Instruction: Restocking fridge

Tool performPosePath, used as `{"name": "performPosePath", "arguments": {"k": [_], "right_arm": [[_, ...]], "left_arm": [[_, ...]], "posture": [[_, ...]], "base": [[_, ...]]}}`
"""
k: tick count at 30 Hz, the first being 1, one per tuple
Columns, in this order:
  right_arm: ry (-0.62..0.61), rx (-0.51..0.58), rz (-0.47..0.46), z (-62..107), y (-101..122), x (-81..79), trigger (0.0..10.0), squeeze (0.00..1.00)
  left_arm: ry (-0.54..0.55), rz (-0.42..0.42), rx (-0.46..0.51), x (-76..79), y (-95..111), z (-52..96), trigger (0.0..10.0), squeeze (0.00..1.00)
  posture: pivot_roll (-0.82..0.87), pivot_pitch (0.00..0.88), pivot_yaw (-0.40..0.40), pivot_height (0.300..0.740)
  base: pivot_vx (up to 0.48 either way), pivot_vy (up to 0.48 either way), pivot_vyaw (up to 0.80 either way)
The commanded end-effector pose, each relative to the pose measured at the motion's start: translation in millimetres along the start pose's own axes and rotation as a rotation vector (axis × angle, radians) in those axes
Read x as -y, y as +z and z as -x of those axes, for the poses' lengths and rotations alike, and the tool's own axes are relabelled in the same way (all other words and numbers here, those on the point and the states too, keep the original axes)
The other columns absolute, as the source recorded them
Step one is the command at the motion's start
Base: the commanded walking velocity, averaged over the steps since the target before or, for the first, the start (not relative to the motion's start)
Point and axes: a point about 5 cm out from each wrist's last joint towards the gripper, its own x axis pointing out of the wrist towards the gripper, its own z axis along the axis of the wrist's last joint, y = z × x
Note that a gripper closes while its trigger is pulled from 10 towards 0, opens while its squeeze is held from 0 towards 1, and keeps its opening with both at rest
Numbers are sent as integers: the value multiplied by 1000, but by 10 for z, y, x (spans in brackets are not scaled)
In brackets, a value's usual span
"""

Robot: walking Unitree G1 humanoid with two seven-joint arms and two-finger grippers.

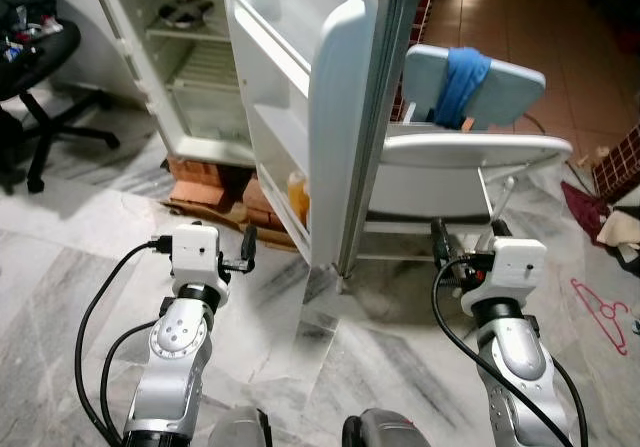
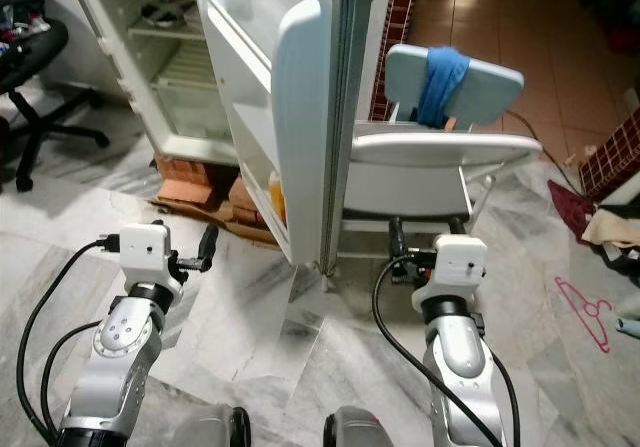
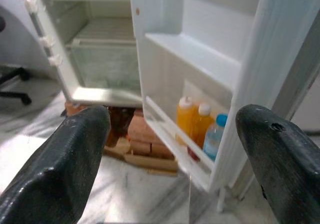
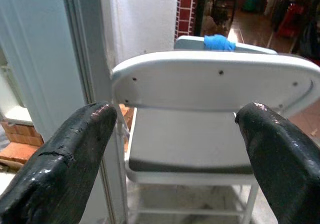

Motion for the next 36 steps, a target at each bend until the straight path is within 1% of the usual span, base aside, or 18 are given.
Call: {"name": "performPosePath", "arguments": {"k": [1, 9, 12, 14, 23, 26, 28, 29, 30, 31, 34, 35, 36], "right_arm": [[27, 59, 22, -39, 109, -45, 10000, 0], [40, 52, 12, -84, 114, -74, 10000, 0], [49, 57, 10, -103, 120, -92, 10000, 0], [54, 63, 11, -121, 131, -102, 10000, 0], [55, 58, 10, -132, 121, -93, 10000, 0], [64, 52, -4, -144, 117, -95, 10000, 0], [129, 56, -63, -178, 138, -146, 10000, 0], [153, 64, -107, -200, 164, -165, 10000, 0], [171, 72, -126, -226, 187, -175, 10000, 0], [192, 88, -118, -302, 232, -175, 10000, 0], [188, 97, -82, -387, 258, -149, 10000, 0], [188, 97, -82, -387, 258, -149, 10000, 0], [176, 101, -60, -446, 276, -123, 10000, 0]], "left_arm": [[-2, -7, 13, 2, 29, 1, 10000, 0], [-3, -3, 6, 13, 25, -1, 10000, 0], [7, -6, -7, 7, 11, -1, 10000, 0], [11, -8, -21, 4, -9, -3, 10000, 0], [8, -12, -26, 5, -16, -3, 10000, 0], [6, -13, -28, 7, -17, -5, 10000, 0], [3, -11, -32, 13, -20, -6, 10000, 0], [0, 9, -41, 18, -28, -3, 10000, 0], [4, 32, -51, 18, -39, 1, 10000, 0], [15, 54, -62, 4, -53, 1, 10000, 0], [23, 55, -63, -6, -55, -6, 10000, 0], [23, 55, -63, -6, -55, -6, 10000, 0], [25, 52, -60, -4, -52, -7, 10000, 0]], "posture": [[-4, 107, 11, 740], [4, 110, -1, 740], [7, 110, -3, 740], [9, 109, -4, 740], [10, 106, -5, 740], [9, 105, -4, 740], [11, 103, -4, 740], [14, 105, -5, 740], [16, 105, -6, 740], [19, 107, -8, 740], [24, 104, -12, 740], [24, 104, -12, 740], [29, 103, -16, 740]], "base": [[356, 0, 581], [365, 0, 708], [309, 0, 0], [0, 0, 0], [0, 0, 0], [0, 0, 0], [0, 0, 0], [0, 0, 0], [0, 0, 0], [0, 0, 0], [0, 0, 0], [0, 0, 0], [0, 0, 0]]}}
